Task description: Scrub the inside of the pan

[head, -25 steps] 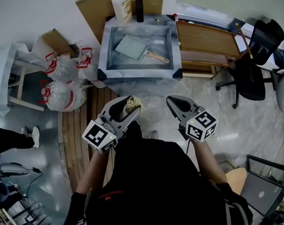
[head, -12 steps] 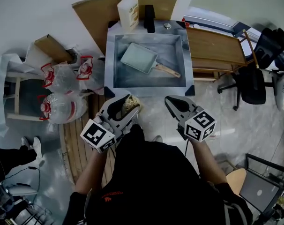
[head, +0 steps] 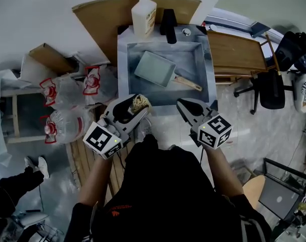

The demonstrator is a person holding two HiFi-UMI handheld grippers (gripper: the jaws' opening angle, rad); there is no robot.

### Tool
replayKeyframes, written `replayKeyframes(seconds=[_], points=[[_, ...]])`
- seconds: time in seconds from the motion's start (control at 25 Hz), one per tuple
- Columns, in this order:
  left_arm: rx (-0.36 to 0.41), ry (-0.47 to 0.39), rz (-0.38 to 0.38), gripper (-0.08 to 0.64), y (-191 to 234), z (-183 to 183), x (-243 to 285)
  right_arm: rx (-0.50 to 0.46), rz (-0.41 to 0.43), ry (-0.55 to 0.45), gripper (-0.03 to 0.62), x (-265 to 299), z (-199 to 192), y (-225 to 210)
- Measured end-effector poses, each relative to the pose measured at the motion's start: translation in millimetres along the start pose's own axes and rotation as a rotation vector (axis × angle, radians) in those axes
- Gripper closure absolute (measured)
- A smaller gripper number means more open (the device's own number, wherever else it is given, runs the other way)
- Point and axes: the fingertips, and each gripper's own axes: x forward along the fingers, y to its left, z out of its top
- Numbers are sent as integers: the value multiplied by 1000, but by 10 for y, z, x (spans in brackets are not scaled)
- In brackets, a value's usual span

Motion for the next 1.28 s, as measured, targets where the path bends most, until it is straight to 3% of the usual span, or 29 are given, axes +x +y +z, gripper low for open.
replayKeyframes(seconds=[0.4, 0.76, 1.04, 1.28], points=[[-7, 18, -29, 390, 452, 61, 137, 15, -34, 6, 589, 334, 180, -161], [-18, 48, 5, 390, 680, -63, 394, 19, -16, 40, 589, 479, 138, -515], [-67, 55, 66, 390, 834, -278, 705, -54, 18, 172, 580, 670, -174, -1033], [-89, 55, 108, 390, 923, -407, 993, -102, 40, 291, 525, 780, -481, -1395]])
